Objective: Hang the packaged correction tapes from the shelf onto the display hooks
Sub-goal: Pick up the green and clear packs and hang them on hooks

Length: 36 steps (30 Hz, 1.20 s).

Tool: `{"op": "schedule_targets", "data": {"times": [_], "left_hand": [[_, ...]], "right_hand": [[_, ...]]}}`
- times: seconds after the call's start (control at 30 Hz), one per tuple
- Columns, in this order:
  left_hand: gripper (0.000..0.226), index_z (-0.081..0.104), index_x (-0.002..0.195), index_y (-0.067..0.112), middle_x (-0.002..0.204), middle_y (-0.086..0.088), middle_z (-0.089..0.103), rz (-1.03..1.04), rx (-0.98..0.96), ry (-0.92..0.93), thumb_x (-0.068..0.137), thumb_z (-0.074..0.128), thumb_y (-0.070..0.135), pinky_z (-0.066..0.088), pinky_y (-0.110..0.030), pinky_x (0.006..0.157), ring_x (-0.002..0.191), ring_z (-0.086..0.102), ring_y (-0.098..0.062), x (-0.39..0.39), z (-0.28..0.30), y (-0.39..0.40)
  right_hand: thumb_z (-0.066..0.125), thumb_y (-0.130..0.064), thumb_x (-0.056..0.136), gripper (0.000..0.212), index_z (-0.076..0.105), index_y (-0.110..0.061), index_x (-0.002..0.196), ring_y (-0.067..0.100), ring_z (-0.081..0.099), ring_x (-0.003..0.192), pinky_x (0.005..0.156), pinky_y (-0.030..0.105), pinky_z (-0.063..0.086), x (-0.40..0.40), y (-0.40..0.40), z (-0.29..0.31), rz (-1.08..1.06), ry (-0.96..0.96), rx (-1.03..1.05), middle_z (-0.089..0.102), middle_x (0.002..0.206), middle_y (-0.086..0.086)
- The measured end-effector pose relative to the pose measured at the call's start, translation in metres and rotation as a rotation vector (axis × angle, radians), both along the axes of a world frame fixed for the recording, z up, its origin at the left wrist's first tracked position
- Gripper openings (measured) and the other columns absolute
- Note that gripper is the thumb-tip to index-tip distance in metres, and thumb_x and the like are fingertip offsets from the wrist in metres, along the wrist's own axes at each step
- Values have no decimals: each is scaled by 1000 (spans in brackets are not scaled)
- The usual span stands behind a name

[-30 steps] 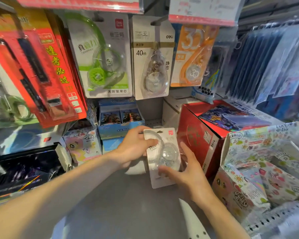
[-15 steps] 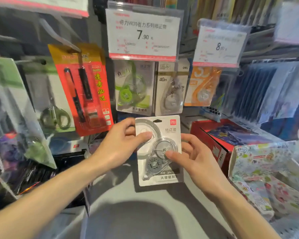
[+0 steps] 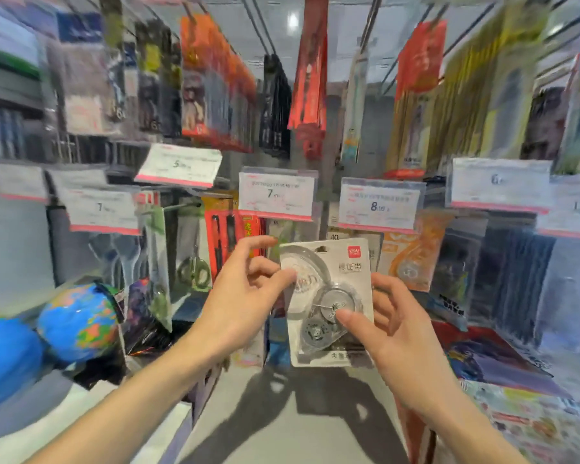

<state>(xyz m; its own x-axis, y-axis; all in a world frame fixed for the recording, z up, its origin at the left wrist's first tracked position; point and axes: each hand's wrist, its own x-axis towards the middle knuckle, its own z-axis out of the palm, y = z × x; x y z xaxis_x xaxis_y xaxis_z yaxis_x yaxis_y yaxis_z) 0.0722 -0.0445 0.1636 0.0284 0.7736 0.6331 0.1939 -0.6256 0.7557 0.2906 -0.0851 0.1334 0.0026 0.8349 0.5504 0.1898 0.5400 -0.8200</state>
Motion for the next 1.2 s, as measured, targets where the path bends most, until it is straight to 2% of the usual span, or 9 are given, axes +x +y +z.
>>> {"op": "schedule_targets", "data": {"times": [0.07,0.17,0.43,0.5,0.67,0.8,0.97,1.1,1.2], "left_hand": [[52,48,130,33,80,5,74,32,-12,-28,84,71,37,61,-49,84,74,67,-12,-2,8,-8],[54,41,137,29,85,5,75,64,-8,-55,93,72,25,62,-53,82,75,72,-15,-7,17,-14],[44,47,124,36,85,17,72,114,58,7,85,66,37,61,-49,78,67,69,-10,-21,25,-25],[36,48,118,39,85,15,70,117,105,6,87,66,32,61,-52,75,65,68,-11,-27,28,-28],[30,51,113,42,94,1,69,107,197,35,90,63,27,58,-52,71,79,68,-39,-37,49,-35],[34,50,114,46,97,2,70,123,237,97,96,64,21,60,-53,73,81,69,-36,-45,60,-35],[37,50,117,48,97,3,70,117,243,125,97,63,20,60,-56,75,84,71,-33,-49,61,-31],[40,49,118,48,97,4,71,105,254,142,95,64,19,61,-52,70,81,71,-31,-52,59,-29],[41,49,118,47,97,6,71,99,254,152,93,64,17,61,-45,67,80,71,-31,-54,57,-27]], "right_hand": [[78,-15,90,43,57,-33,123,3,74,107,92,22,59,0,-1,1,7,10,13,77,117,-16],[79,-20,89,45,56,-35,125,1,73,108,90,29,60,-2,-2,2,-10,-4,21,76,118,-16],[81,-26,85,46,56,-45,119,-6,71,106,91,24,53,0,-4,-3,-72,-42,39,73,116,-28],[81,-27,86,47,55,-43,121,-8,69,107,90,20,53,-5,-3,-1,-87,-61,54,71,117,-31],[79,-22,90,46,55,-35,126,-9,68,107,83,6,53,-28,12,11,-86,-74,99,74,114,-21],[77,-27,91,44,54,-36,127,-10,66,109,87,14,52,-48,26,23,-90,-90,139,71,116,-22],[76,-33,92,43,47,-53,117,-11,66,109,84,11,53,-58,41,34,-76,-34,113,69,121,-19],[78,-31,90,39,48,-49,109,-35,56,87,64,-6,43,-61,48,39,-52,35,76,65,99,-31],[79,-30,90,38,50,-49,104,-28,62,87,65,-2,48,-59,53,37,-50,58,71,73,90,-35]]}}
